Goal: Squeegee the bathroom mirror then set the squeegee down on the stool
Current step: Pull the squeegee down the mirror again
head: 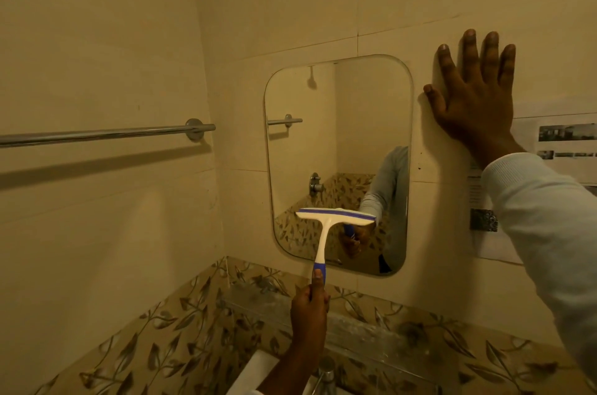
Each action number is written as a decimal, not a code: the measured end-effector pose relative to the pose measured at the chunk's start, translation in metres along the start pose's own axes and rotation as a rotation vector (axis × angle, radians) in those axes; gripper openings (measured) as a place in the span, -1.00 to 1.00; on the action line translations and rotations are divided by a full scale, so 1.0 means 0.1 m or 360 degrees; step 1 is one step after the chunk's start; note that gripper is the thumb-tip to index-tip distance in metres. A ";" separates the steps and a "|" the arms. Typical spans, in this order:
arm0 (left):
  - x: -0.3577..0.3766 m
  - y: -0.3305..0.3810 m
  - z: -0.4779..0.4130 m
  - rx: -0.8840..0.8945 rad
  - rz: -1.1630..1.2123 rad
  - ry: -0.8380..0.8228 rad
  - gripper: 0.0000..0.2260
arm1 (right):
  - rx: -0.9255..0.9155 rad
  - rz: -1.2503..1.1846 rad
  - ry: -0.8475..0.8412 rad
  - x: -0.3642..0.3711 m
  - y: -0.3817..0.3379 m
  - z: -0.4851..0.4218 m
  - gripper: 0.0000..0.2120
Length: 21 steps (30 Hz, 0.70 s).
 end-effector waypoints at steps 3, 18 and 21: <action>-0.03 -0.23 0.04 -0.0070 -0.0021 -0.0020 -0.51 | 0.0005 0.0003 -0.0003 0.00 0.00 0.00 -0.28; -0.32 -0.93 0.20 -0.0340 -0.0341 0.0042 -0.43 | -0.0002 -0.0010 -0.0015 0.01 -0.01 0.00 -0.27; -0.26 -0.52 0.23 -0.0286 -0.0149 0.0070 -0.46 | 0.0006 -0.0004 -0.0002 0.01 0.00 0.01 -0.27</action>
Point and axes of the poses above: each hand's wrist, its own z-axis away from the middle knuckle, its own x-axis out of the palm, y = z × x, the point moved 10 cm from there along -z, towards the middle knuckle, and after that the axes turned 8 degrees about -z, right-handed, at the moved point
